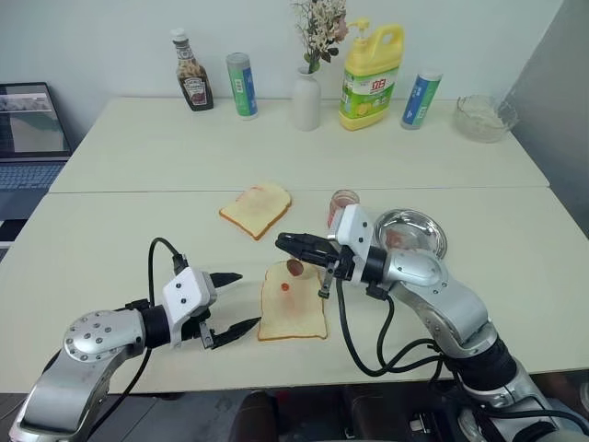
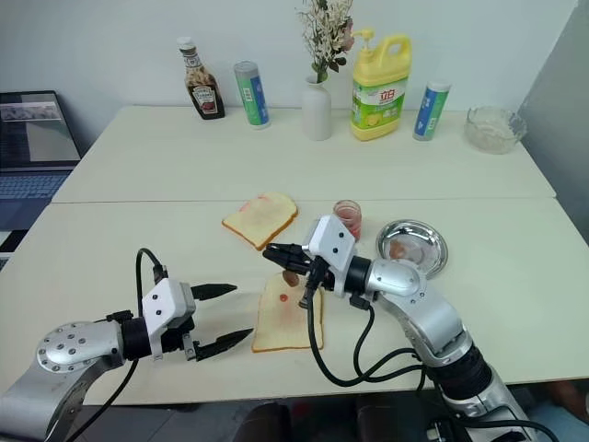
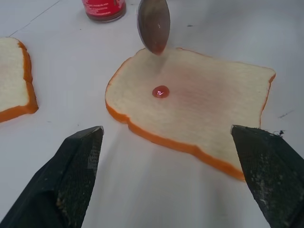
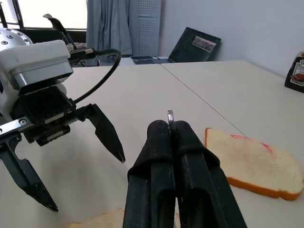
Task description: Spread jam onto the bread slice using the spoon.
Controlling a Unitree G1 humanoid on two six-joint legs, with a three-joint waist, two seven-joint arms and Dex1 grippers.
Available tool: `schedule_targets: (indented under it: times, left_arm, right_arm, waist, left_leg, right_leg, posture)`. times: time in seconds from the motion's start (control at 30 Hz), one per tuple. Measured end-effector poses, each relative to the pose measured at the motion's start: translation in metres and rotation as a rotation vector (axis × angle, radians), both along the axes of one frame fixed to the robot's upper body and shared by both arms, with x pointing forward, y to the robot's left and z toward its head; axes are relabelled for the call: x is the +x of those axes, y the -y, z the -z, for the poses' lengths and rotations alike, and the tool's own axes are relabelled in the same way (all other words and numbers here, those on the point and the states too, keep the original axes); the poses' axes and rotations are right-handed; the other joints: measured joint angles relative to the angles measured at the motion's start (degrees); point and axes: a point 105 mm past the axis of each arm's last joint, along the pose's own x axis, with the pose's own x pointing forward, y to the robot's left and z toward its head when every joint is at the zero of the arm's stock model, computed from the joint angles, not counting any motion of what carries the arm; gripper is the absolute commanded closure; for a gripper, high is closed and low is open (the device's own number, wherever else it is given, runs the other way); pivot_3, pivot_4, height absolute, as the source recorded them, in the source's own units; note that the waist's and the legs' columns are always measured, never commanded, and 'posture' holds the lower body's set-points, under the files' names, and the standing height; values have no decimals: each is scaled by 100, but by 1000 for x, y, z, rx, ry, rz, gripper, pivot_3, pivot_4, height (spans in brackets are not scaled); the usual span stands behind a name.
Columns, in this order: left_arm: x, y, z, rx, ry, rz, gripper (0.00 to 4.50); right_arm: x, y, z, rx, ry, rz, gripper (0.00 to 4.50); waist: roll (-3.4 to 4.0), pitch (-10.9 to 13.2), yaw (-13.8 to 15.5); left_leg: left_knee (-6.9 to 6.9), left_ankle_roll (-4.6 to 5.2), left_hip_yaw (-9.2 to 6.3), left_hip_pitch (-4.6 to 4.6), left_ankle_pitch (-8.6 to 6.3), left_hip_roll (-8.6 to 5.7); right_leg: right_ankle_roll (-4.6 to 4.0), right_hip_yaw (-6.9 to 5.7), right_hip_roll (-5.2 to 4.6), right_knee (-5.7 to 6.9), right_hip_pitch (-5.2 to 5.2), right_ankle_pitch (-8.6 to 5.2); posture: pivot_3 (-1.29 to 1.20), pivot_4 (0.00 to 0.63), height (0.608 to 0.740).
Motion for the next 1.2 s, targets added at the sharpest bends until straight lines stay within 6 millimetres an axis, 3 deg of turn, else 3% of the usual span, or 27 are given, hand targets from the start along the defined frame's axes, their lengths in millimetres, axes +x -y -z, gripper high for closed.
schedule_targets:
  times: [0.17, 0.4, 0.57, 0.83, 1.07, 1.2]
  left_arm:
    - [0, -1, 1, -12, -25, -13, 0]
    - [2, 0, -1, -21, -25, -12, 0]
    - [1, 0, -1, -24, -31, -2, 0]
    - [1, 0, -3, -20, -28, 16, 0]
    - [4, 0, -6, -16, -20, 29, 0]
    - [5, -1, -5, -15, -24, 25, 0]
  right_arm:
    - [16, 9, -8, 190, -199, 104, 4462]
    - [42, 38, 19, 423, -593, 325, 4462]
    - [37, 34, 32, 490, -772, 331, 4462]
    - [31, 21, 42, 482, -856, 321, 4462]
    - [51, 23, 54, 512, -915, 389, 4462]
    - [52, 21, 62, 492, -950, 400, 4462]
  waist:
    - [-2, -1, -1]
    - [-5, -3, 7]
    - [-4, -3, -16]
    - [-4, -3, -18]
    - [-4, -2, -22]
    - [-3, -2, -22]
  left_leg:
    - [2, 0, 1, 0, 0, -2]
    - [3, 0, 0, 2, 0, -2]
    - [0, 0, 0, 1, 0, 0]
    - [1, 0, 1, 1, 0, -3]
    - [-1, 0, 1, 1, 0, -2]
    - [-2, 0, 1, 1, 0, -2]
  right_leg:
    - [0, 1, -2, 4, 2, 0]
    - [0, 2, -2, 5, 4, 1]
    - [0, 1, -1, 5, 3, 0]
    - [1, 2, -1, 4, 2, 0]
    - [0, 1, 1, 4, 2, 0]
    - [0, 1, 0, 3, 1, 0]
  posture:
    - [0, 150, 740]
    - [0, 150, 740]
    - [0, 150, 740]
    - [0, 150, 740]
    - [0, 150, 740]
    - [0, 150, 740]
